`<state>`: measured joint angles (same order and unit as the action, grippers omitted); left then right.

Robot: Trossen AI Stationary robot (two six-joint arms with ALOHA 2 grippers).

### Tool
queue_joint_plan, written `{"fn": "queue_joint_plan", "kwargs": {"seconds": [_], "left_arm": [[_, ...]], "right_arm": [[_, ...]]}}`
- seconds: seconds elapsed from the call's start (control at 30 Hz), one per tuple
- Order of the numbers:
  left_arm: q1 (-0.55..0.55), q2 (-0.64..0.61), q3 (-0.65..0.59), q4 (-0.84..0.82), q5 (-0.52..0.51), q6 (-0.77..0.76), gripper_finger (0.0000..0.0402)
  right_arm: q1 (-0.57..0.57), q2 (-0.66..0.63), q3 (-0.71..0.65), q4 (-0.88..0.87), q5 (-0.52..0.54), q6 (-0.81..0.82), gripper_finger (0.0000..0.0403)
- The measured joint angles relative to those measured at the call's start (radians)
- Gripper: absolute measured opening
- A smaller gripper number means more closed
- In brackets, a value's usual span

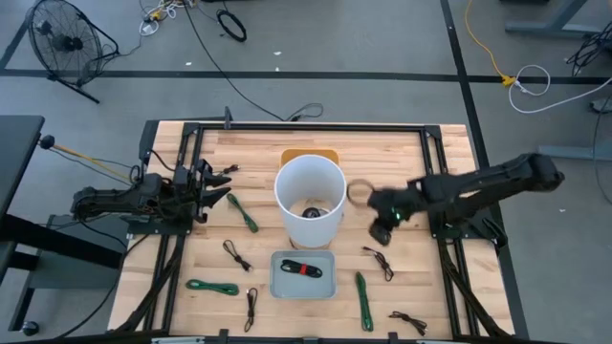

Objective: Pick & Place USB Port
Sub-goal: Put the black charger cable into the white bin

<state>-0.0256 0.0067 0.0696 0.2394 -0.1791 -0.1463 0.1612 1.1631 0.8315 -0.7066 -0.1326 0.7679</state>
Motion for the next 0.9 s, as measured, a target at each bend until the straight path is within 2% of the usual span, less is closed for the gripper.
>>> {"fn": "queue_joint_plan", "kwargs": {"seconds": [0.17, 0.3, 0.43, 0.57, 0.9], "left_arm": [[0.000, 0.000, 0.000, 0.000, 0.000, 0.000, 0.0144], [0.000, 0.000, 0.000, -0.004, 0.000, -0.007, 0.0144], [0.000, 0.000, 0.000, -0.006, 0.000, -0.008, 0.0144], [0.000, 0.000, 0.000, -0.008, 0.000, -0.008, 0.0144], [0.000, 0.000, 0.000, -0.016, 0.001, -0.008, 0.0144]], "right_arm": [[0.210, 0.033, 0.000, 0.025, -0.025, 0.248, 0.0075], [0.355, 0.072, 0.000, 0.033, 0.021, 0.439, 0.0075], [0.453, 0.131, 0.000, 0.032, 0.079, 0.575, 0.0075], [0.491, 0.204, 0.000, 0.030, 0.127, 0.641, 0.0075], [0.467, 0.330, 0.000, -0.007, 0.128, 0.604, 0.0075]]}}
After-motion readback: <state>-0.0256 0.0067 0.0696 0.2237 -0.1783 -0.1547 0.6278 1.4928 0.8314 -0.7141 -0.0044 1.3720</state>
